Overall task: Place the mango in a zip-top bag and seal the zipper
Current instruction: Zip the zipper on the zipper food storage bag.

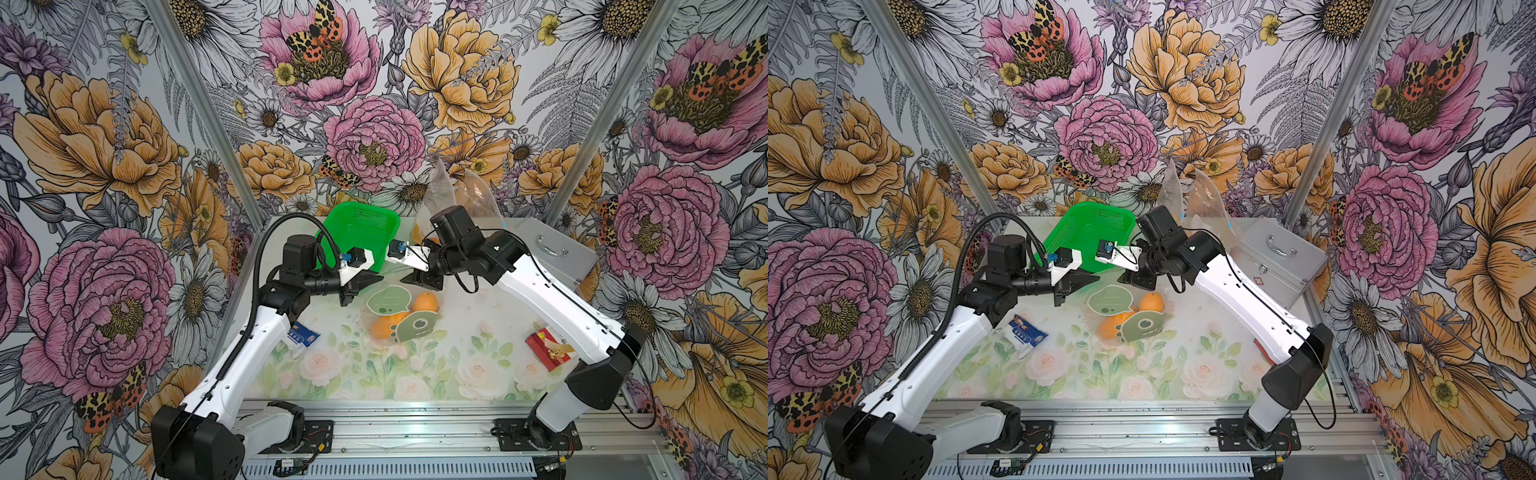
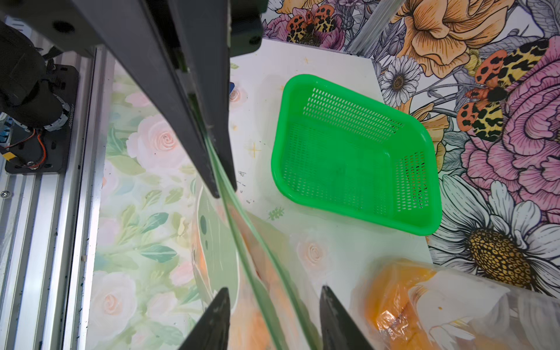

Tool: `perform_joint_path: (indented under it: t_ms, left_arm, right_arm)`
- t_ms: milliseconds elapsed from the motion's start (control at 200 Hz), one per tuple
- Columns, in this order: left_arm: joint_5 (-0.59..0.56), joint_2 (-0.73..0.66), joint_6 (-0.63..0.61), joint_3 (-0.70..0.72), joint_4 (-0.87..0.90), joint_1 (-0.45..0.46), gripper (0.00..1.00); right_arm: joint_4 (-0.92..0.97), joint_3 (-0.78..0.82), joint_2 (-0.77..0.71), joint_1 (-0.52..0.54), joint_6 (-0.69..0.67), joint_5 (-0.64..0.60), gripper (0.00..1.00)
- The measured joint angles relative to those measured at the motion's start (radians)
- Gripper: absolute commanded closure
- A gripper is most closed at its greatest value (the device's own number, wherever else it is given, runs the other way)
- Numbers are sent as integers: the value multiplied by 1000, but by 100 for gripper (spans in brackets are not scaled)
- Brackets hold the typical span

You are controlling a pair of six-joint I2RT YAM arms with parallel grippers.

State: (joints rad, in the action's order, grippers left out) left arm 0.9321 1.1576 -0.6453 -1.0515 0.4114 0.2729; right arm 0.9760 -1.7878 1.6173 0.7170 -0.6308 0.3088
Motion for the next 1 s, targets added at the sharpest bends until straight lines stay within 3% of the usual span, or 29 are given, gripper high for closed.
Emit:
perform_joint_path:
  t_ms: [60,130,215,335,595,670,716,796,1001]
  left_arm:
    - [-7,0,16,0,-5,-8,46]
    - [-12,-3,42,0,-7,-21,35]
    - [-13,-16,62,6,-12,-34,28]
    - [-14,-53,82,50,-19,-40,28]
    - [-24,-96,155,171,-60,-55,47]
    - [-27,-120,193,220,-109,-63,74]
    - [-27,-147,242,261,-169,-79,85]
    - [-27,-201,304,329,-283,-118,90]
    - [4,-221,411,359,-476,-144,90]
  right_arm:
    - [5,1,-10,0,0,0,52]
    - [5,1,-16,0,0,3,52]
    - [5,3,-16,0,0,3,52]
    - [9,5,-16,0,0,3,52]
    - [9,5,7,0,0,3,52]
    - [9,5,14,0,0,3,52]
    - [9,5,16,0,0,3,52]
    - [9,5,16,0,0,3,52]
    - [14,-17,21,1,0,3,52]
